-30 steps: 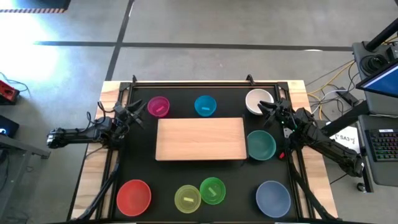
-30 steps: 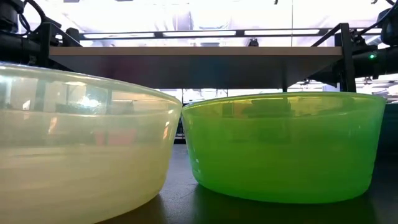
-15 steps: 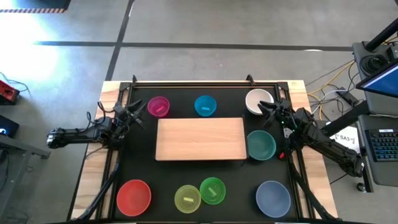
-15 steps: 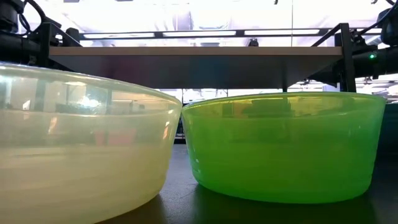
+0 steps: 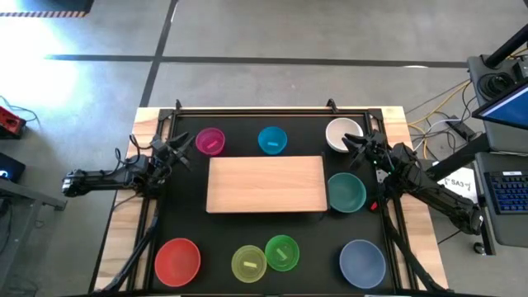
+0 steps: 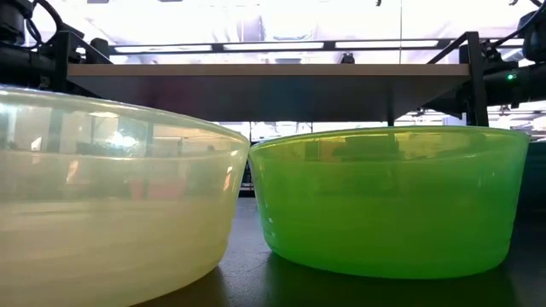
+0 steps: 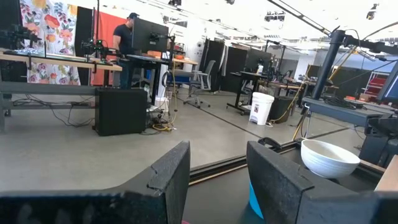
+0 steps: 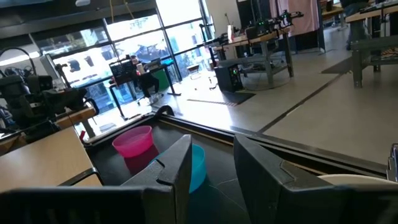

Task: Place and stack bowls onto a shelf
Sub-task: Put the large white bowl on the shelf

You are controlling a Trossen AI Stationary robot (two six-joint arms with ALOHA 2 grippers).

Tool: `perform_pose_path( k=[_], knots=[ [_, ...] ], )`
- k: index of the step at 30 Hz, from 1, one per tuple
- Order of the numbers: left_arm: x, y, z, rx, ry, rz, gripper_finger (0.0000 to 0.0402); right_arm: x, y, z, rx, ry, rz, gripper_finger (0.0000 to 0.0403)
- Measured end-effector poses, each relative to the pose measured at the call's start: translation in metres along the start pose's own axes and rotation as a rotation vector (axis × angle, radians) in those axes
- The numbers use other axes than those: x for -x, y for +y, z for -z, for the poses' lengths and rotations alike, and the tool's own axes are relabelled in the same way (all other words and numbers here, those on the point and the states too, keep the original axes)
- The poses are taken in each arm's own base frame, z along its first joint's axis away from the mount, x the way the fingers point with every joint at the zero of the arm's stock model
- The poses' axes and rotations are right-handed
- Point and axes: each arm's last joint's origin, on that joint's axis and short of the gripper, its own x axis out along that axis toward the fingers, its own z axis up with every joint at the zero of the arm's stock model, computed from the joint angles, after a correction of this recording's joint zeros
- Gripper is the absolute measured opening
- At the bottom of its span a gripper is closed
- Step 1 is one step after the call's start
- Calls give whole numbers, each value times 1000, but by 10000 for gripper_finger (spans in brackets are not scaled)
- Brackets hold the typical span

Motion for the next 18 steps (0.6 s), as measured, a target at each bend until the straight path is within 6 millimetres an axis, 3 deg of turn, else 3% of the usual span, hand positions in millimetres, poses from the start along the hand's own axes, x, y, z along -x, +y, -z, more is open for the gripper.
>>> perform_pose_path(
  k=[18],
  knots=[
    [0,0,0,0,0,0,142,0,0,0,-18,4,1,109]
  ],
)
